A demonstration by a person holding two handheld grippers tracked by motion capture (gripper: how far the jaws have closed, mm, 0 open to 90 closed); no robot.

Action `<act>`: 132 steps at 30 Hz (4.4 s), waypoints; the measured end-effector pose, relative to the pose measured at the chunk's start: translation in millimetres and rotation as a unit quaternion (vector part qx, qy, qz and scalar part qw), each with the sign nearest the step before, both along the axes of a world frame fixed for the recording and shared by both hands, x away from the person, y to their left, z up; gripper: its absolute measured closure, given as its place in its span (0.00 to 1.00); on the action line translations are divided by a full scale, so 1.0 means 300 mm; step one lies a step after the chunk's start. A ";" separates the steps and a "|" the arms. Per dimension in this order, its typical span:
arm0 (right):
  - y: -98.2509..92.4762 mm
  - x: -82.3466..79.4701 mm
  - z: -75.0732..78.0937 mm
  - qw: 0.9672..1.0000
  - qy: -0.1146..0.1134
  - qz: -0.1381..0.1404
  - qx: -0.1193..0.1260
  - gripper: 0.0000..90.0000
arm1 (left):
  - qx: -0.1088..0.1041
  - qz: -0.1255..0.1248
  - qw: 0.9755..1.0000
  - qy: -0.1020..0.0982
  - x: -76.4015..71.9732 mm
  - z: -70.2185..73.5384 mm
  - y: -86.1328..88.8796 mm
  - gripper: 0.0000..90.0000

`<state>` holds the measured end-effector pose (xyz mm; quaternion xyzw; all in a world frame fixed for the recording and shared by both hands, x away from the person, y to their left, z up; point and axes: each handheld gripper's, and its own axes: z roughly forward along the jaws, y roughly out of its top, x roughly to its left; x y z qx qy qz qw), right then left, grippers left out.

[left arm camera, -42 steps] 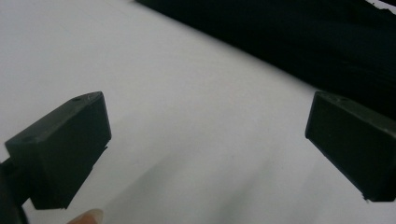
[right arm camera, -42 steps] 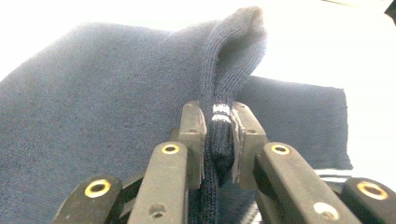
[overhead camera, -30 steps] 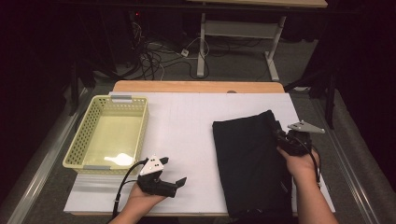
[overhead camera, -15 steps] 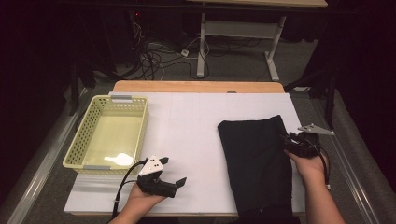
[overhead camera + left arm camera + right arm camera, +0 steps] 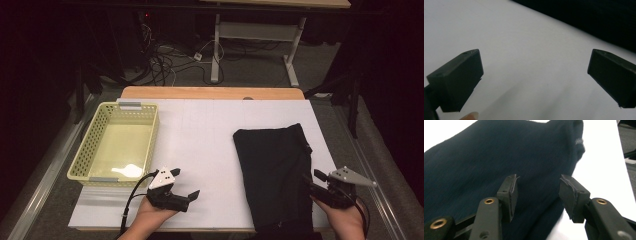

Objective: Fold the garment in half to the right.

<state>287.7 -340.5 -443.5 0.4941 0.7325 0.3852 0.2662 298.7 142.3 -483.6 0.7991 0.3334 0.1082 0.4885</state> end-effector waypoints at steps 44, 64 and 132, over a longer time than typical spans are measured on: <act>-0.039 -0.300 -0.061 1.000 -0.006 0.015 0.007 0.69 | 0.026 -0.012 1.000 0.006 0.083 0.004 -0.057 0.00; 0.131 -0.123 -0.048 0.997 -0.005 0.070 0.013 0.26 | 0.020 0.018 1.000 0.012 0.067 0.003 -0.019 0.00; 0.492 -0.189 -0.096 0.980 0.005 0.174 -0.096 0.90 | 0.023 0.007 1.000 0.018 0.070 0.019 -0.039 0.00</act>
